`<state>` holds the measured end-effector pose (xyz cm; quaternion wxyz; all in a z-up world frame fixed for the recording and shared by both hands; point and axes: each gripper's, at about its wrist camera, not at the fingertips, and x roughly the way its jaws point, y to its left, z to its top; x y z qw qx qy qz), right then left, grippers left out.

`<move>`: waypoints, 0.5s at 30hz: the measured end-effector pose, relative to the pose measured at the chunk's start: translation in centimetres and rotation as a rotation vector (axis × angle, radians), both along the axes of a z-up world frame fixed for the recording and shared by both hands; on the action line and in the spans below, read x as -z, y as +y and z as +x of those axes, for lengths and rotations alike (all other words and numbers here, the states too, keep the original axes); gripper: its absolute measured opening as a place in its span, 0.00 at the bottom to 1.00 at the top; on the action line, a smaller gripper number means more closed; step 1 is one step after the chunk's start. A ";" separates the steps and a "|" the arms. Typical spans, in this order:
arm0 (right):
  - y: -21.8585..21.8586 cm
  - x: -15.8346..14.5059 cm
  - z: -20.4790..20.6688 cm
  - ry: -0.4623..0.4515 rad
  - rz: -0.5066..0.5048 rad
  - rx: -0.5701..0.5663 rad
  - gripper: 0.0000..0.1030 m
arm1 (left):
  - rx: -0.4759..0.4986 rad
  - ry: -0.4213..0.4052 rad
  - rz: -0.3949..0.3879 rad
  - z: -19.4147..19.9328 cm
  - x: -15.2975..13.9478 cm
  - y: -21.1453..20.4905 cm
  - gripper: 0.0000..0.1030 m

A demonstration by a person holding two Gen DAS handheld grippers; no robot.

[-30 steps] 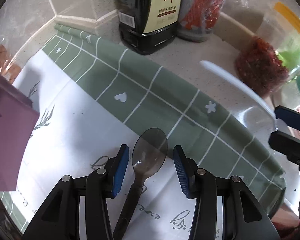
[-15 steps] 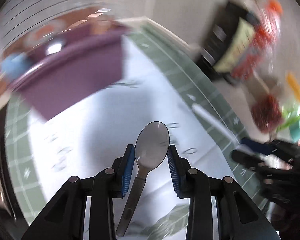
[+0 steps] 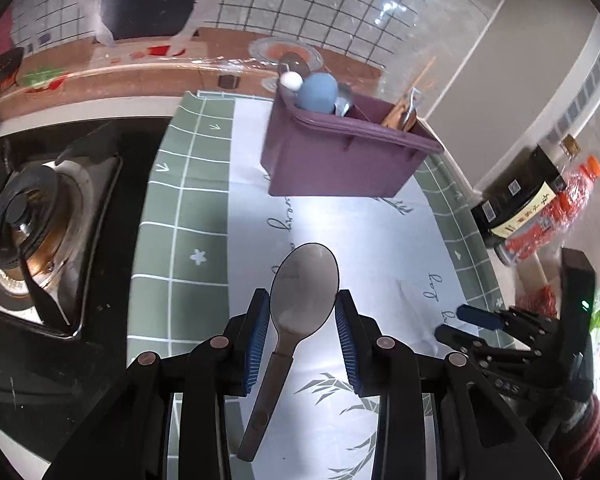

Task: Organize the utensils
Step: 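Grasp the translucent brown spoon with the left tool while the right lifts the white spoon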

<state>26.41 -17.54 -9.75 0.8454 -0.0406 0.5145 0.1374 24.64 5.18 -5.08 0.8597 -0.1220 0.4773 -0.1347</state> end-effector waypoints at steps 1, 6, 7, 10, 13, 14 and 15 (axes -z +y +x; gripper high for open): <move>0.4 0.2 0.5 0.008 -0.003 -0.014 0.44 | -0.004 -0.008 0.000 -0.1 -0.1 0.2 0.34; 2.0 1.5 2.7 0.023 -0.083 -0.031 0.35 | -0.011 -0.017 -0.011 -0.4 -0.3 0.4 0.34; 2.1 1.8 2.9 0.026 -0.098 -0.031 0.35 | -0.011 -0.018 -0.013 -0.4 -0.3 0.5 0.34; 2.1 2.1 3.1 0.035 -0.102 -0.040 0.25 | -0.016 -0.022 -0.023 -0.6 -0.6 0.7 0.34; 1.6 1.2 2.8 0.026 -0.066 -0.046 0.09 | -0.021 -0.031 -0.035 -0.7 -1.0 0.7 0.34; 1.5 0.6 2.5 0.001 -0.067 -0.044 0.09 | -0.021 -0.038 -0.038 -0.7 -1.2 0.6 0.34; 1.4 -0.1 2.1 -0.032 -0.071 -0.042 0.09 | -0.020 -0.044 -0.039 -0.7 -1.3 0.4 0.34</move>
